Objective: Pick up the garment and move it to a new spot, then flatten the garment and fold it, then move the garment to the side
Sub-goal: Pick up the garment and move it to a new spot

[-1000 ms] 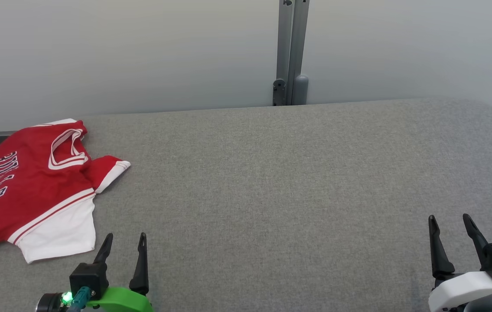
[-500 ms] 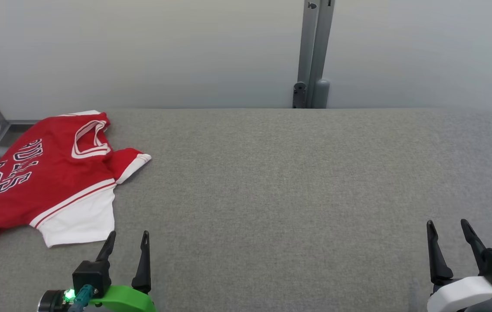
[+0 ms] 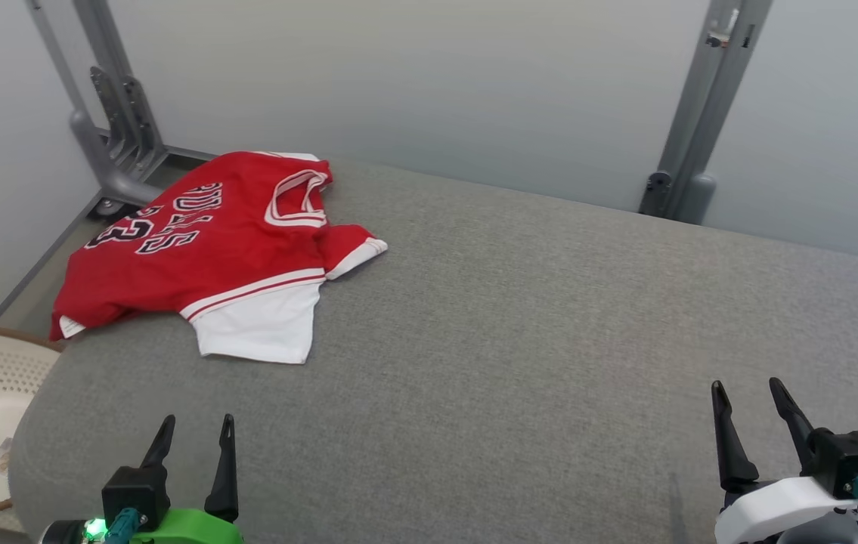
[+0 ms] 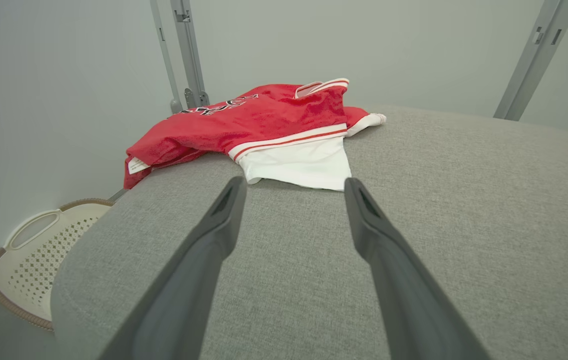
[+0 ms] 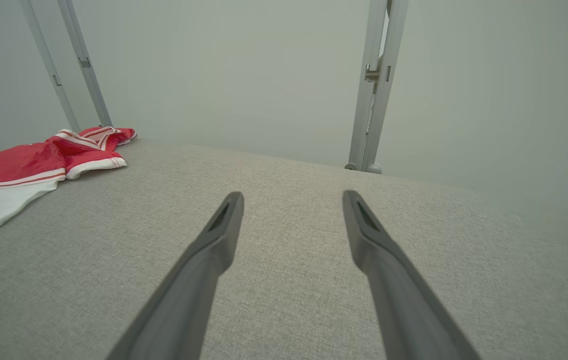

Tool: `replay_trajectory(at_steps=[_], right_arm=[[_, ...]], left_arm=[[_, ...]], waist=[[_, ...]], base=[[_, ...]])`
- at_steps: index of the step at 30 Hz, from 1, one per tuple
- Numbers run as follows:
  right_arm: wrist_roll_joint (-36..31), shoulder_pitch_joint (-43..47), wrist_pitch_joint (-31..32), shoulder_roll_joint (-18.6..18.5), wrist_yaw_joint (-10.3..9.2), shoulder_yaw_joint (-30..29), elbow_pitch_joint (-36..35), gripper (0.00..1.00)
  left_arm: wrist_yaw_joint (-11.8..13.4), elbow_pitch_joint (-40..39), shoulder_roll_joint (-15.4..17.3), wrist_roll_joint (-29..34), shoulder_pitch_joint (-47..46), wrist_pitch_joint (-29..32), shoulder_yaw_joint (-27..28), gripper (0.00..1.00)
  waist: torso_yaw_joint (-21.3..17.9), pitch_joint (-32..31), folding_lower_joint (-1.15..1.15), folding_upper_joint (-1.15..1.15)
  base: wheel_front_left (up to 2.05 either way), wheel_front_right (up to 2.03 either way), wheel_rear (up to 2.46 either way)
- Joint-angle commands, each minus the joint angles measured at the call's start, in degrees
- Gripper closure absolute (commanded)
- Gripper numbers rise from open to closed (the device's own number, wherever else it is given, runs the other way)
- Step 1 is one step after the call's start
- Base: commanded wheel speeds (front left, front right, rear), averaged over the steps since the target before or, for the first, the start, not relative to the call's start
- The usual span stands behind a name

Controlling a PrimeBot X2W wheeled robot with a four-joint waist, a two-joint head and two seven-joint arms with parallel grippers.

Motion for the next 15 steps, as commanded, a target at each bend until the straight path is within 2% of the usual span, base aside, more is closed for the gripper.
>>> replay_trajectory(at_steps=[1, 8, 15], right_arm=[[0.15, -0.41, -0.19, 0.14, 0.0, 0.26, 0.23, 0.0], [-0.15, -0.71, -0.19, 0.3, 0.0, 1.33, 0.44, 0.0], [0.01, -1.29, -0.19, -1.99, 0.0, 1.38, -0.16, 0.0]], left_arm=[[0.03, -0.33, 0.43, 0.07, 0.5, -0.04, 0.26, 0.0], [0.05, -0.86, -0.01, -0.18, 0.32, -0.04, 0.83, 0.0], [-0.24, 1.06, -0.97, -1.2, -4.09, -0.03, -0.59, 0.0]], waist=[[4.85, -0.02, 0.0, 0.0], [5.43, 0.72, 0.0, 0.0], [3.85, 5.12, 0.0, 0.0]], base=[[0.0, 0.0, 0.0], [0.0, 0.0, 0.0], [0.0, 0.0, 0.0]])
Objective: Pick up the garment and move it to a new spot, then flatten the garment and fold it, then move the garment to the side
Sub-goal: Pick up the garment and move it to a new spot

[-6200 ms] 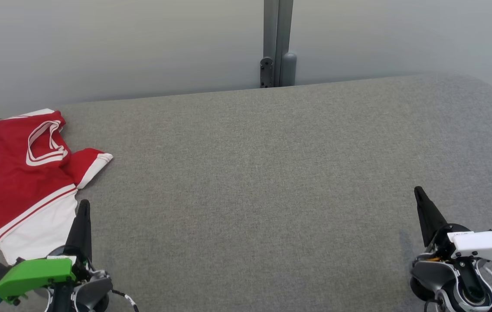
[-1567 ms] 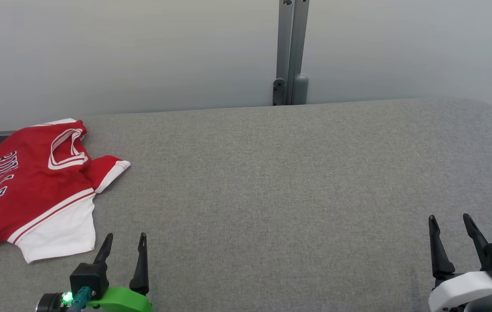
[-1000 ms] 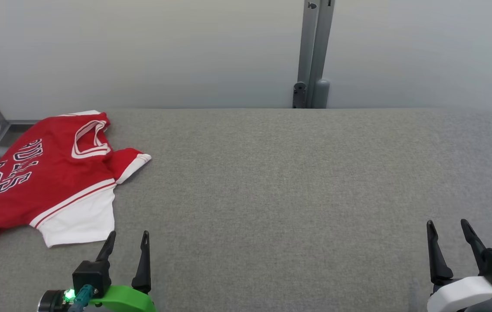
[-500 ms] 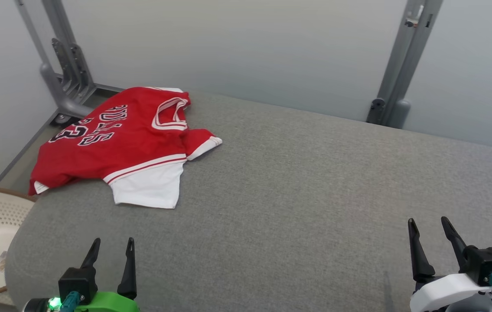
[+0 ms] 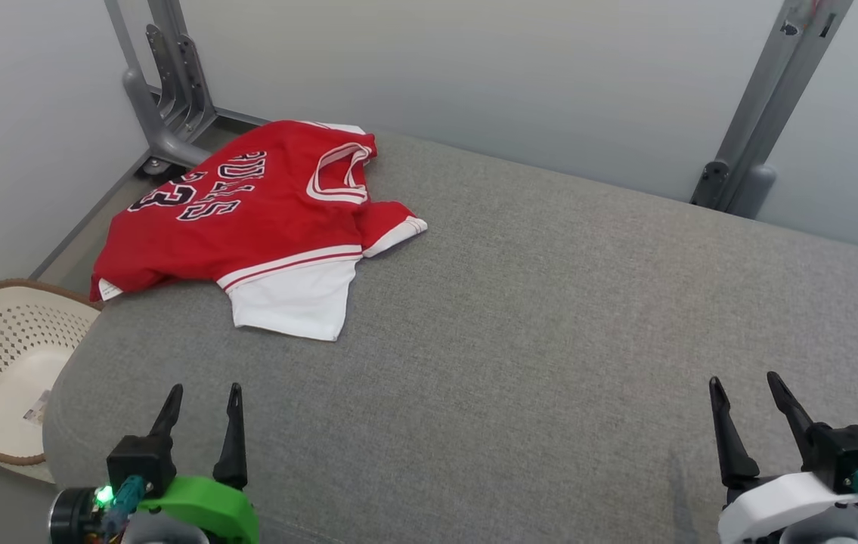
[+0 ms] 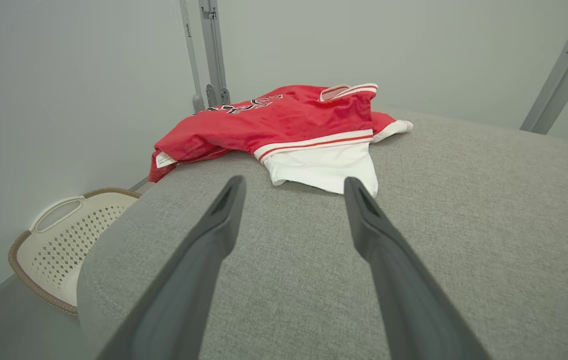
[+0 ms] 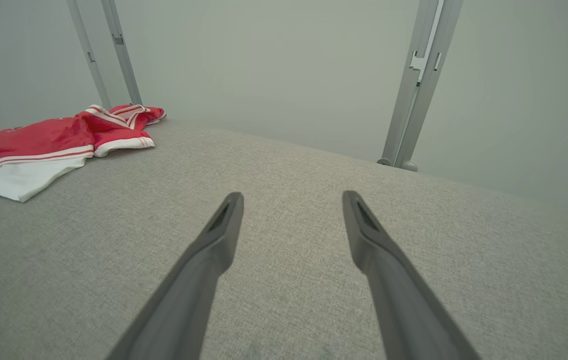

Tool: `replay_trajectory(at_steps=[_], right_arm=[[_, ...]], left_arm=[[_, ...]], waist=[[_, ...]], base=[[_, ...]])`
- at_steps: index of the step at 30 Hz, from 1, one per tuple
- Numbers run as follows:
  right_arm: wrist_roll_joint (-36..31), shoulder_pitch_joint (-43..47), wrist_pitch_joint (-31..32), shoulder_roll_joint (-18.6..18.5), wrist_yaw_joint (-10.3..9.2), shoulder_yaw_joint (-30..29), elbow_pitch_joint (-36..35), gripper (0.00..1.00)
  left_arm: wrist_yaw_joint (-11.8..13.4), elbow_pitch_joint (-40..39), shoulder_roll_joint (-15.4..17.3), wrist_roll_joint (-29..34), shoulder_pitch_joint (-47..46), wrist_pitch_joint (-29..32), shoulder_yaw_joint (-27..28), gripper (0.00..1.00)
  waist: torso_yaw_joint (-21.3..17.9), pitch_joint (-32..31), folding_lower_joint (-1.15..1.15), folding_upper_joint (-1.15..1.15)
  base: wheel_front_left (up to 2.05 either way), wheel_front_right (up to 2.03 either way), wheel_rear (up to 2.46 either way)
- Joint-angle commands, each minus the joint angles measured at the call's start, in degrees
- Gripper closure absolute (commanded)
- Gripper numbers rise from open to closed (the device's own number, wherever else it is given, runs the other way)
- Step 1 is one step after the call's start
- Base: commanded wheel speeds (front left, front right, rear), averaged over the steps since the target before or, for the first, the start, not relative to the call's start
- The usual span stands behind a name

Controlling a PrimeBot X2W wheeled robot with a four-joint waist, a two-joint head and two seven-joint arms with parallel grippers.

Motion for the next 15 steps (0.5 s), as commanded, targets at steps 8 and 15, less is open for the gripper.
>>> replay_trajectory(at_steps=[8, 15], right_arm=[[0.5, -6.57, -0.2, -5.64, 0.0, 1.36, -2.15, 0.0], [1.46, -12.24, -0.2, -8.64, 0.0, 3.87, -3.01, 0.0]], left_arm=[[0.1, 8.75, -1.08, -3.59, -16.51, 2.81, -3.92, 0.0], [1.73, 13.59, -1.12, -5.76, -32.41, 5.18, -7.1, 0.0]], waist=[[-4.43, 15.52, 0.0, 0.0], [-7.98, 24.93, 0.0, 0.0]], base=[[0.0, 0.0, 0.0], [0.0, 0.0, 0.0]])
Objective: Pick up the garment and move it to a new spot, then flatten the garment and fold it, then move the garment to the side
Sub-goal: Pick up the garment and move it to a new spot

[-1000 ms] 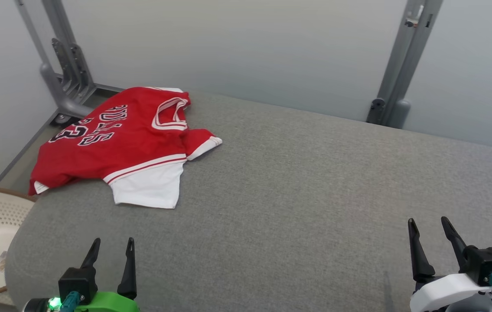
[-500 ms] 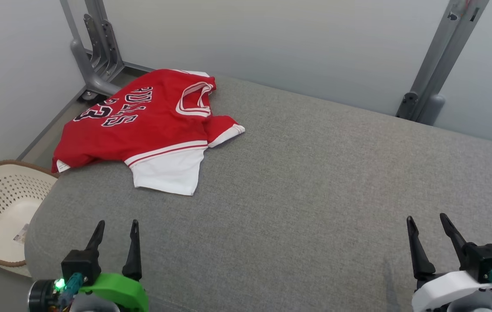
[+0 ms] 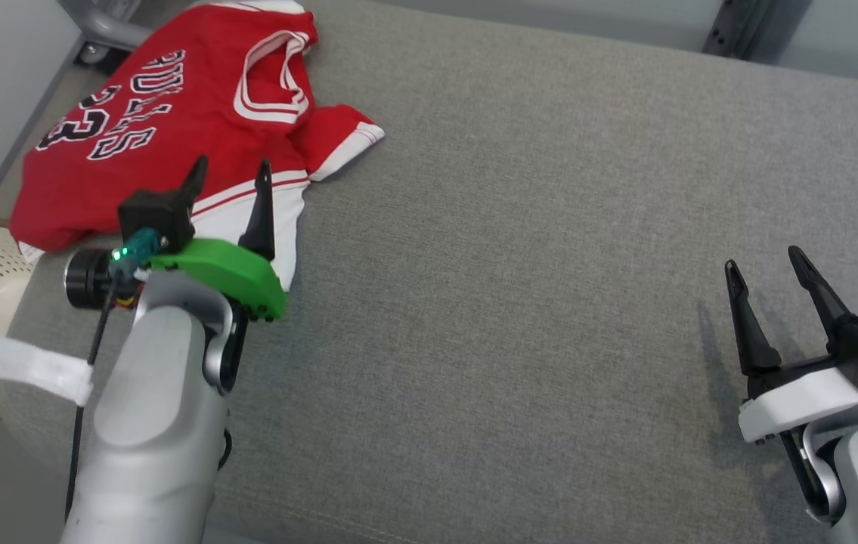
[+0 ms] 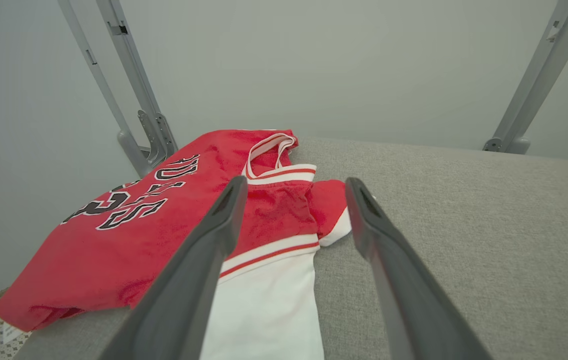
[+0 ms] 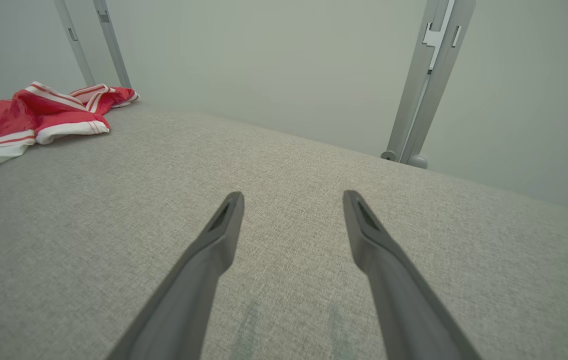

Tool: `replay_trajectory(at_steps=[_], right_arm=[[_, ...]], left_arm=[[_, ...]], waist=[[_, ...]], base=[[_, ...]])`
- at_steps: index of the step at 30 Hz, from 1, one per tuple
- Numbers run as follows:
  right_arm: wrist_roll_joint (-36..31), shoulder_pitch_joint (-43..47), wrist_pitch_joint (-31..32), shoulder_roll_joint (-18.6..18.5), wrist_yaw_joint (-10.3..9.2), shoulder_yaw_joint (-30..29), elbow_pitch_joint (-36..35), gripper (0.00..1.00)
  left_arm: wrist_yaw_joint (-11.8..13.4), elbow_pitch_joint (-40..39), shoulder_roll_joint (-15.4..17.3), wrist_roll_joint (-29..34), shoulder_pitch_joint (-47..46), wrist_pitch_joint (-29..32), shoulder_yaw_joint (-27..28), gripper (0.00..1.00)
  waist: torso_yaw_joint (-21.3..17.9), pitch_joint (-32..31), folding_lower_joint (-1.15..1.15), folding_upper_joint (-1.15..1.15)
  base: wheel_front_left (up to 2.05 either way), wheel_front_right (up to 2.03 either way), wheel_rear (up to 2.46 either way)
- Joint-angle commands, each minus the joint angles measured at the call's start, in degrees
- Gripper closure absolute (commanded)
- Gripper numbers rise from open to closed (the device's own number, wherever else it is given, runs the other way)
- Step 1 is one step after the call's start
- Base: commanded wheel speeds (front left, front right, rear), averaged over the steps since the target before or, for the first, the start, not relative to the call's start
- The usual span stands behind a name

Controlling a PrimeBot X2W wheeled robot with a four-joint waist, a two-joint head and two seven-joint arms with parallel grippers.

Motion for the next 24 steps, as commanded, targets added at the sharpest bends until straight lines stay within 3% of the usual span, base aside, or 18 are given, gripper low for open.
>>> replay_trajectory(at_steps=[1, 10, 24], right_arm=[[0.77, -1.5, -0.2, -0.49, 0.0, 0.29, -0.36, 0.0], [1.54, -4.36, -0.2, 0.32, 0.0, 0.24, 0.13, 0.0], [1.33, -5.46, -0.2, 1.14, 0.0, 0.56, 0.06, 0.0]], left_arm=[[0.61, 1.08, -0.06, -0.21, -2.78, 0.42, -0.3, 0.0], [5.19, 11.01, 2.72, 0.32, -12.74, 3.21, 1.08, 0.0], [11.17, 20.72, 7.64, 1.27, -18.12, 2.97, 1.93, 0.0]], waist=[[-5.15, 9.43, -0.01, 0.0], [-10.11, 12.55, -0.01, 0.0], [-12.84, 13.23, -0.01, 0.0]], base=[[0.0, 0.0, 0.0], [0.0, 0.0, 0.0], [0.0, 0.0, 0.0]])
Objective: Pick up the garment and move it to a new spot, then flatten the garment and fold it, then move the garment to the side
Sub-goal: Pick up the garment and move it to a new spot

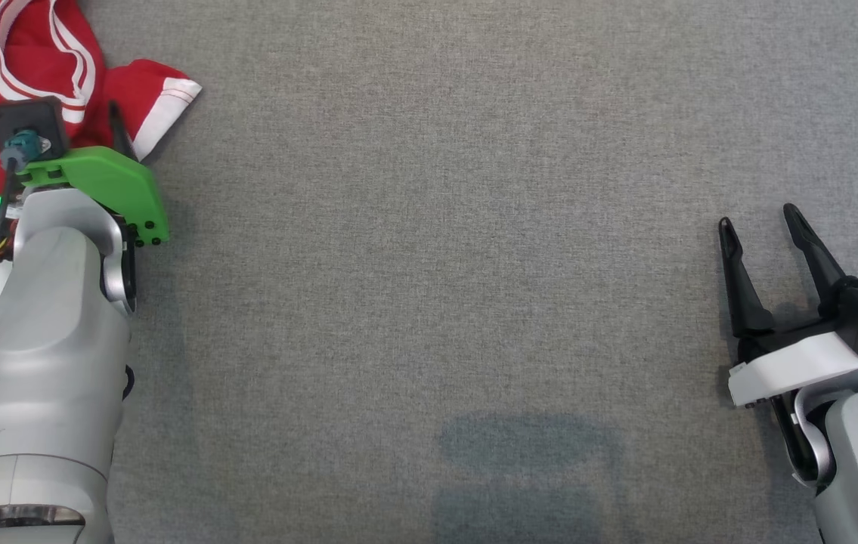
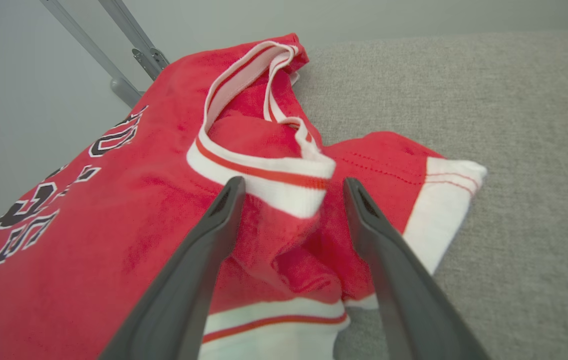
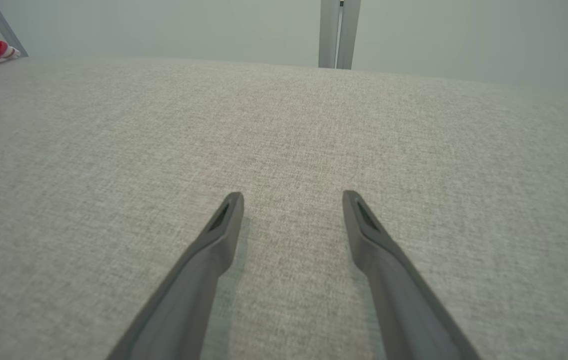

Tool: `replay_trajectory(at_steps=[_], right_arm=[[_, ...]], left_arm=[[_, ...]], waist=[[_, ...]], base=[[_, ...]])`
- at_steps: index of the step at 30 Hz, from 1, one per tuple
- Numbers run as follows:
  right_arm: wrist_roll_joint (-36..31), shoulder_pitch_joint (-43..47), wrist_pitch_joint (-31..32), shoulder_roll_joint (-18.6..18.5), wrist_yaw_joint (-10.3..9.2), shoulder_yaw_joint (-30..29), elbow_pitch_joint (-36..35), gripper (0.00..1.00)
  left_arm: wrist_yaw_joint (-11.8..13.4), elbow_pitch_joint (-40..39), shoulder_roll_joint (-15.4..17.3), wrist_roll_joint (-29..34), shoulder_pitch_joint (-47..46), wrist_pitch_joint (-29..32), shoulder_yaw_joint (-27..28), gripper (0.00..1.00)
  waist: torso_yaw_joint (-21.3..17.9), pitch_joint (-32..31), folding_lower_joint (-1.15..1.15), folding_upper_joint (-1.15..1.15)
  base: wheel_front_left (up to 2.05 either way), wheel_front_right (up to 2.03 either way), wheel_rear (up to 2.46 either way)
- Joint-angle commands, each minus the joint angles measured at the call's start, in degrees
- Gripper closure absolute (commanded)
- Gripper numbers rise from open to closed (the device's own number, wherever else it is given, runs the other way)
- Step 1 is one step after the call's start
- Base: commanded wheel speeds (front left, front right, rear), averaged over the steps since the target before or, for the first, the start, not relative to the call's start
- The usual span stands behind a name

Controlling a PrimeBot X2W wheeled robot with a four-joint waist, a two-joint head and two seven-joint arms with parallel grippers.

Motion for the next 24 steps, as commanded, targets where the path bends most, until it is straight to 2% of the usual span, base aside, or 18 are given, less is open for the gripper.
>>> replay_trajectory(at_steps=[1, 7, 8, 9, 10, 19, 24], right_arm=[[-0.01, -0.59, -0.2, 0.02, 0.0, -0.07, 0.06, 0.0], [0.01, 0.55, -0.2, 0.32, 0.0, -0.31, 0.42, 0.0], [0.01, 0.54, -0.2, 0.4, 0.0, -0.25, 0.53, 0.0], [-0.01, 0.49, -0.2, 0.54, 0.0, -0.17, 0.64, 0.0], [-0.08, 0.41, -0.2, 0.73, 0.0, -0.06, 0.75, 0.0], [-0.29, 2.38, -0.2, 2.11, 0.0, -0.71, 1.91, 0.0], [-0.28, 5.11, -0.2, 3.75, 0.0, -1.63, 2.71, 0.0]], left_arm=[[0.56, 0.48, 0.85, -0.37, -1.04, -0.63, 0.31, 0.0], [0.77, 2.54, 1.61, -1.1, -1.7, -1.44, 0.57, 0.0], [0.76, 3.0, 1.7, -1.28, -1.71, -1.18, 0.58, 0.27], [0.49, 3.53, 1.68, -1.4, -1.63, -0.86, 0.5, 0.76], [0.3, 3.9, 1.72, -1.53, -1.61, -0.75, 0.41, 1.0], [-0.31, 3.05, 2.63, -2.71, -2.33, -4.91, 1.11, 1.0], [-2.26, -0.82, 3.63, -2.94, -2.95, -5.81, 0.4, 1.0]], waist=[[-0.31, 0.13, -0.01, 0.0], [-0.29, -0.45, -0.01, 0.0], [-0.31, -0.55, -0.01, 0.0], [-0.34, -0.67, -0.01, 0.0], [-0.4, -0.85, -0.01, 0.0], [-0.34, -5.55, -0.01, 0.0], [0.06, -10.61, -0.01, 0.0]], base=[[0.0, 0.0, 0.0], [0.0, 0.0, 0.0], [0.0, 0.0, 0.0], [0.0, 0.0, 0.0], [0.0, 0.0, 0.0], [0.0, 0.0, 0.0], [0.0, 0.0, 0.0]])
